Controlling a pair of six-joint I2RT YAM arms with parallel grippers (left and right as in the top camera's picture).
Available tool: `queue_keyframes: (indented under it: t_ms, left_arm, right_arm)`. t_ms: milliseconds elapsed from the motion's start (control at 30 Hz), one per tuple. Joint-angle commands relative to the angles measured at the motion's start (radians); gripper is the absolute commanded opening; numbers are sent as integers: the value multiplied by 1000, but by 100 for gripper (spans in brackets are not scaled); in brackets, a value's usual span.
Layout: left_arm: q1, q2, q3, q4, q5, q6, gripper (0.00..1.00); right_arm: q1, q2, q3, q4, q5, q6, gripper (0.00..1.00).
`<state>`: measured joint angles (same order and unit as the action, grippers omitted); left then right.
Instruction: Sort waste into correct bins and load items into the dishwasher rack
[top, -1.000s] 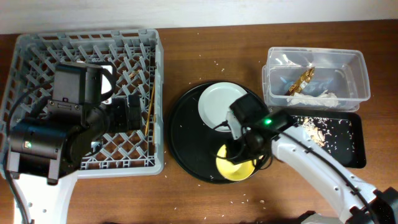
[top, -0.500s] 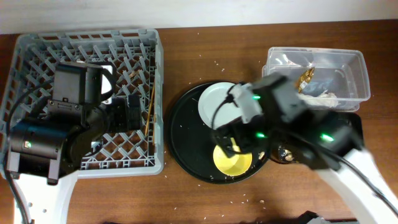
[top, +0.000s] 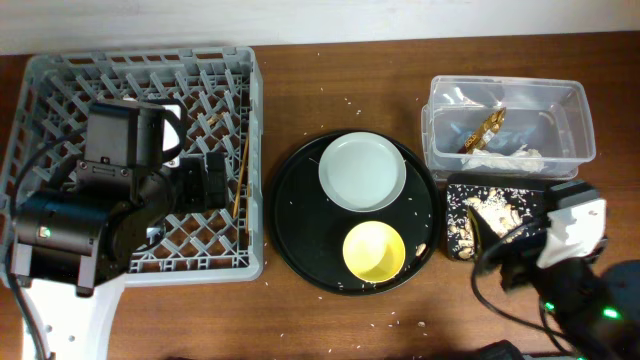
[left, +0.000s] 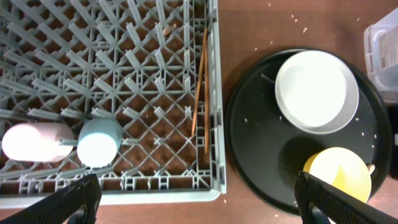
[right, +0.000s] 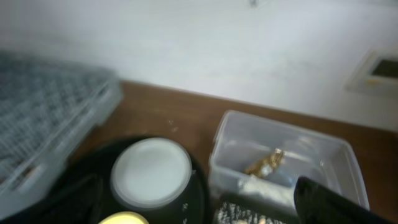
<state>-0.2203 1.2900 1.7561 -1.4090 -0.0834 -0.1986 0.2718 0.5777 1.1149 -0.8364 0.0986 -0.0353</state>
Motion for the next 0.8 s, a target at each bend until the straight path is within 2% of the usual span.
queue_keyframes:
  t_ms: [0,133,333,367,467,567,767]
  left_arm:
    - [1,-11,0,1,-7,3,99]
    - [1,-11,0,1,-7,3,99]
    - [1,-11,0,1,-7,3,99]
    - [1,-11,0,1,-7,3,99]
    - [1,-11,0,1,-7,3,99]
    - [1,-11,0,1,-7,3,99]
    - [1,-11,0,1,-7,3,99]
  right_arm:
    - [-127,-134,-306,134,-67,-9,98]
    - [-217,-326,-651,303,-117,-9,98]
    - [-254,-574,-980,478,-174,-10,98]
    - [-254,-574,-1015,531,-174,-10,98]
    - [-253,-575,-1068,678,-170,-10,98]
    - [-253,-574,-1099,747,-170,-10,98]
    - [-253,-574,-1109,766,-170,-10,98]
